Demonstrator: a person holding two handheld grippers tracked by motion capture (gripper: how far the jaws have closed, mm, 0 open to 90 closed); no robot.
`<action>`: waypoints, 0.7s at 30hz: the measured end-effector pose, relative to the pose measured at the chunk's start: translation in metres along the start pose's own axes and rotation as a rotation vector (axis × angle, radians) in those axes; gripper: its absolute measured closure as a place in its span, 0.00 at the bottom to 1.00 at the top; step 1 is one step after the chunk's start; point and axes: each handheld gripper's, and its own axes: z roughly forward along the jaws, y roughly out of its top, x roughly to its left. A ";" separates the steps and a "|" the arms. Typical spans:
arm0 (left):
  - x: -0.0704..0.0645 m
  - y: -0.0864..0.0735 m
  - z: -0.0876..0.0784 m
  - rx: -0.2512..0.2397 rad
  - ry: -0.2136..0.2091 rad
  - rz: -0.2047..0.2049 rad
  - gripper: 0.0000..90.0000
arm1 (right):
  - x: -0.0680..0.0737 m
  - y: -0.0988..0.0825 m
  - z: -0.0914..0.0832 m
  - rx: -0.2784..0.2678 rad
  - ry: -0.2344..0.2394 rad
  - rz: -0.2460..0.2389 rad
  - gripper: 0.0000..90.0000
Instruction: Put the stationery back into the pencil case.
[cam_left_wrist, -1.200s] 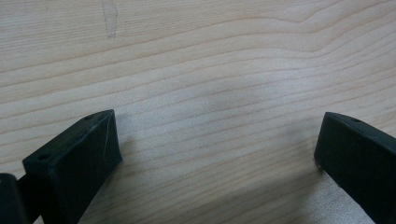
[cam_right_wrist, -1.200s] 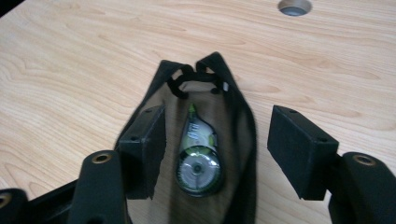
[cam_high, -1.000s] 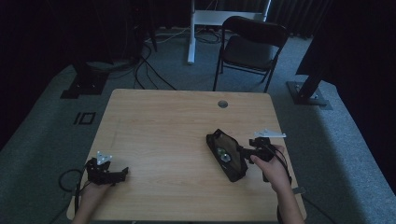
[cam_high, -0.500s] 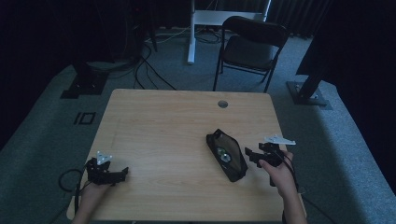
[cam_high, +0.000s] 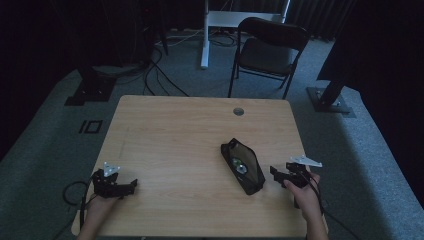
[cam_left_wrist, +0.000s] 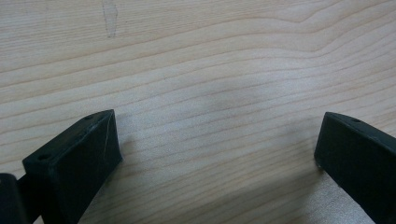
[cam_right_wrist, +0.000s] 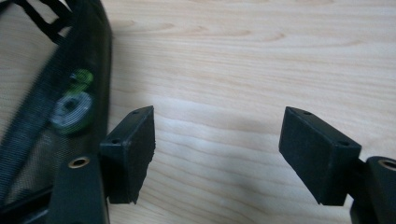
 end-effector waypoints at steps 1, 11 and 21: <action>0.000 0.000 0.000 0.000 0.000 0.000 0.00 | -0.001 -0.002 0.001 0.001 -0.005 0.005 0.29; 0.000 0.000 0.000 0.000 0.000 0.000 0.00 | -0.006 -0.019 0.003 0.010 -0.042 0.029 0.25; 0.000 0.000 0.000 0.000 0.000 0.000 0.00 | -0.009 -0.034 0.002 0.033 -0.113 0.021 0.22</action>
